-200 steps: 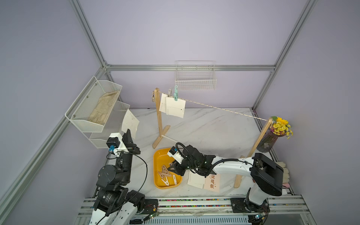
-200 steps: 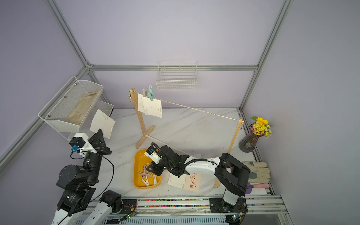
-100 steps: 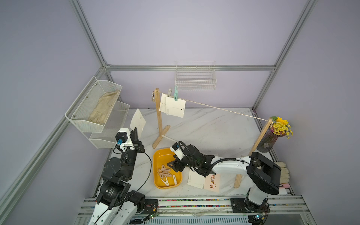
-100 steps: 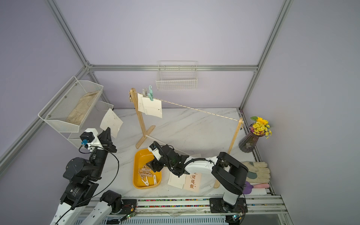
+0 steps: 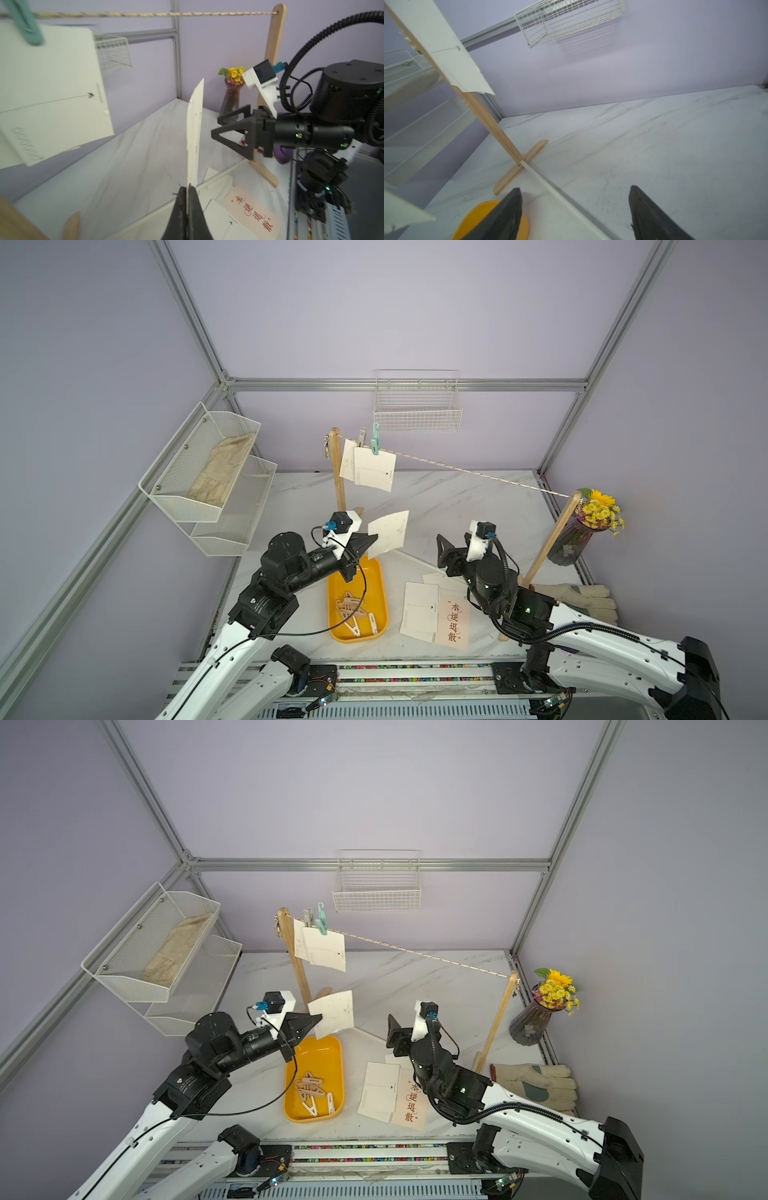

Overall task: Remove the postcards from the strings
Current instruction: Place the postcard on the postcard.

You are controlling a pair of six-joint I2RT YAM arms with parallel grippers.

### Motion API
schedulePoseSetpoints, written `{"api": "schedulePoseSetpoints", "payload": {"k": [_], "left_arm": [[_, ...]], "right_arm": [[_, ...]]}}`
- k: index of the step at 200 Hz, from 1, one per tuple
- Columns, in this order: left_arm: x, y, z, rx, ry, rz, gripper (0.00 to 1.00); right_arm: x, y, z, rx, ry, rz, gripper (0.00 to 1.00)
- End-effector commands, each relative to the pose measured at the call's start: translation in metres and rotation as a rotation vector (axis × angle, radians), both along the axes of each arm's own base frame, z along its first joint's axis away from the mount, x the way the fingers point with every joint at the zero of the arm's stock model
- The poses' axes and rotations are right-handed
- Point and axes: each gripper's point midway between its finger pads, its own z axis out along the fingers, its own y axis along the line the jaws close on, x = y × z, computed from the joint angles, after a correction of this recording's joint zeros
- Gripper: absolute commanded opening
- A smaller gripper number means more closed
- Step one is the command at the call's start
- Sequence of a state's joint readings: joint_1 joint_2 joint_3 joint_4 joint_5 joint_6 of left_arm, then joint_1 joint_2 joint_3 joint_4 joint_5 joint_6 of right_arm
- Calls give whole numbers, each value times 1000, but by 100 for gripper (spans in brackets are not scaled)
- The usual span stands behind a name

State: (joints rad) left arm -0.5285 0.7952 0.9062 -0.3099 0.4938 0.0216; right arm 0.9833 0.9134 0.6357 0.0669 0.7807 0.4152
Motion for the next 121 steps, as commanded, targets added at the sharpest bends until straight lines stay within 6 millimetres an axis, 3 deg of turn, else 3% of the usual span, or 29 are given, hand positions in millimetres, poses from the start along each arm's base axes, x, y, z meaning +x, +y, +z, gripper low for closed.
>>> {"api": "schedulePoseSetpoints", "payload": {"k": [1, 55, 78, 92, 121], "left_arm": [[-28, -24, 4, 19, 69, -186, 0], [-64, -61, -41, 87, 384, -419, 0], [-79, -68, -73, 139, 557, -475, 0], [-78, -70, -93, 184, 618, -444, 0], [-61, -78, -110, 201, 697, -359, 0]], "right_arm": [[-1, -38, -7, -61, 3, -176, 82], [-10, -65, 4, -26, -25, -262, 83], [-12, -71, 9, -47, -40, -276, 83], [-12, -71, 11, -52, -42, -273, 83], [-11, -70, 7, -56, -37, -273, 83]]}}
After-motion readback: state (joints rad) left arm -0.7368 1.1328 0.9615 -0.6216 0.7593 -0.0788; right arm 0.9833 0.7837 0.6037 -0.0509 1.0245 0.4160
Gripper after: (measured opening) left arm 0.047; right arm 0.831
